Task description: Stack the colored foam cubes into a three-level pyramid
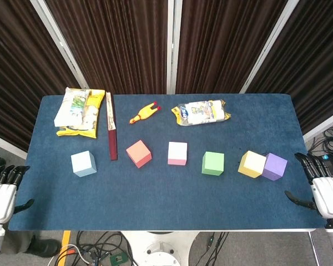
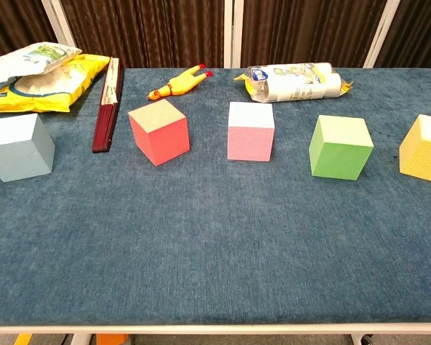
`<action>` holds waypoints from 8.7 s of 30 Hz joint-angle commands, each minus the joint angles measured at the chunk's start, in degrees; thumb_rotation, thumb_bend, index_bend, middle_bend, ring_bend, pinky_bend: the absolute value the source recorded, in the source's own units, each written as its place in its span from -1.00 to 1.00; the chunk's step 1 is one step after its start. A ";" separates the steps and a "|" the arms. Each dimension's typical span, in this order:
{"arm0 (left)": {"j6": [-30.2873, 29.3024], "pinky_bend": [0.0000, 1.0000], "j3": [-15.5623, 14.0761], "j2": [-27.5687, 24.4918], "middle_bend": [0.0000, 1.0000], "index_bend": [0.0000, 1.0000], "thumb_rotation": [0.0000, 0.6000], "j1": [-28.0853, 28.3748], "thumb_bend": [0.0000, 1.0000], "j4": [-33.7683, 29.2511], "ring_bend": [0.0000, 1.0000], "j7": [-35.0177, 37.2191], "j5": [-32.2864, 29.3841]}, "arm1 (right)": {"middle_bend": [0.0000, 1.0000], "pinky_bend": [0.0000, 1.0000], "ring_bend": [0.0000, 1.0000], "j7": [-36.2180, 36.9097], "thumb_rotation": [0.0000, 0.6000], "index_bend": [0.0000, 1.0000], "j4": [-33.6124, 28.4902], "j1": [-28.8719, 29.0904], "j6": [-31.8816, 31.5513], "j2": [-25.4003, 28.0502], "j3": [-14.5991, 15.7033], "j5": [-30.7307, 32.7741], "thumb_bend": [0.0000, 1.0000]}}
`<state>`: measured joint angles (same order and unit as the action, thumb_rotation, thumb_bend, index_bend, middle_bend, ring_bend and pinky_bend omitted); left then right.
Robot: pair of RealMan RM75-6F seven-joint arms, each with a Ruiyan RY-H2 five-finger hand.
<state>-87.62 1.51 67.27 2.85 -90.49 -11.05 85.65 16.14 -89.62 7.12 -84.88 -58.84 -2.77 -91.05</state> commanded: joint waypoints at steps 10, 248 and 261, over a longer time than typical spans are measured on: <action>-0.55 -0.78 -0.40 -0.38 -0.65 -0.68 1.00 -0.45 -1.00 -1.14 -0.80 -0.72 0.62 | -0.81 -0.91 -1.00 0.91 1.00 -1.00 0.70 1.34 1.33 -0.21 0.68 -1.98 -0.80; 41.40 -0.72 2.13 25.68 -0.28 -0.57 1.00 56.90 -0.36 29.80 -0.59 32.83 5.24 | -0.98 -1.00 -1.00 -0.68 1.00 -1.00 -0.21 19.44 25.10 0.85 -5.62 13.90 -0.67; 40.98 -0.72 2.56 27.90 -0.28 -0.57 1.00 57.28 -0.37 31.44 -0.59 28.99 3.83 | -0.98 -1.00 -1.00 -0.60 1.00 -1.00 0.25 19.23 25.22 0.69 -5.78 14.04 -0.67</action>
<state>-46.61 4.05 95.13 60.11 -59.05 17.97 89.51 15.54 -89.36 26.36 -59.65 -58.16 -8.55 -77.01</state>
